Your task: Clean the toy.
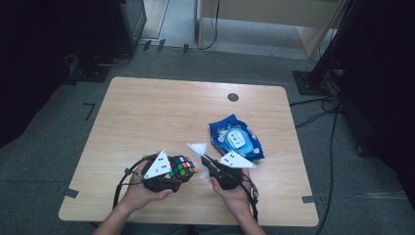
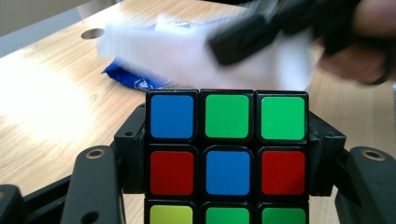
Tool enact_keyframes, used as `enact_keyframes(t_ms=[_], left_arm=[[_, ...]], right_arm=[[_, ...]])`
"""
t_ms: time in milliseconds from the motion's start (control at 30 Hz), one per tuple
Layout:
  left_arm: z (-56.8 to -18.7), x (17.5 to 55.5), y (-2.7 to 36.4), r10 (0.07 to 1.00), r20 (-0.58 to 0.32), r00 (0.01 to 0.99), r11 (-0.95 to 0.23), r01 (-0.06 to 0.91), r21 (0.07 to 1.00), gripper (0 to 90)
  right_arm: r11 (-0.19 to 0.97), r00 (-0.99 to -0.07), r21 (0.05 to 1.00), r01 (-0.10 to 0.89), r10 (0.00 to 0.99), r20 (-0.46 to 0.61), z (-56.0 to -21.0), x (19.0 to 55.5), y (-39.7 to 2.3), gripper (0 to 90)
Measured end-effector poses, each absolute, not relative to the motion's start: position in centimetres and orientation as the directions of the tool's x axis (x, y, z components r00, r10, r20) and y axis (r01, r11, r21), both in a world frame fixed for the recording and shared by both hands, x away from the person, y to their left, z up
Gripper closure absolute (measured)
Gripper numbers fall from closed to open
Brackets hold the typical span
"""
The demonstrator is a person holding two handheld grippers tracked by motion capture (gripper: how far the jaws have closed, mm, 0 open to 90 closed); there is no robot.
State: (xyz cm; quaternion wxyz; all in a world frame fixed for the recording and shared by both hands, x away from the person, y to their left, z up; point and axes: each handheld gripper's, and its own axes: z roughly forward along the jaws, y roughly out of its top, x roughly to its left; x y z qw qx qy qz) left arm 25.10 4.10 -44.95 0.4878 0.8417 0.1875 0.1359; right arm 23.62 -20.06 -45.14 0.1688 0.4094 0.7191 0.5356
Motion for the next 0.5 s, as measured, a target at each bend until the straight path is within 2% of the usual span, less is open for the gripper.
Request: enact_keyframes(t_ms=[167,267,367,500], left_arm=[[-45.1,25.0,3.7,0.454,0.056,0.889,-0.464,0.183,0.867,34.1],[-45.0,24.8,3.6,0.45,0.059,0.891,-0.464,0.177,0.868,34.1],[-44.8,24.7,3.6,0.447,0.058,0.893,-0.459,0.174,0.871,34.1],[-44.6,24.7,3.7,0.444,0.052,0.895,-0.451,0.173,0.876,34.1]], right_arm=[[0.063,-0.695,0.939,0.339,0.689,0.205,-42.2,21.6,-18.9,87.5],[0.071,-0.73,0.942,0.328,0.652,0.205,-41.8,21.0,-18.0,87.5],[0.094,-0.738,0.944,0.316,0.65,0.182,-42.3,20.9,-17.3,87.6],[0.084,-0.717,0.935,0.346,0.666,0.205,-43.1,21.2,-17.4,87.6]])
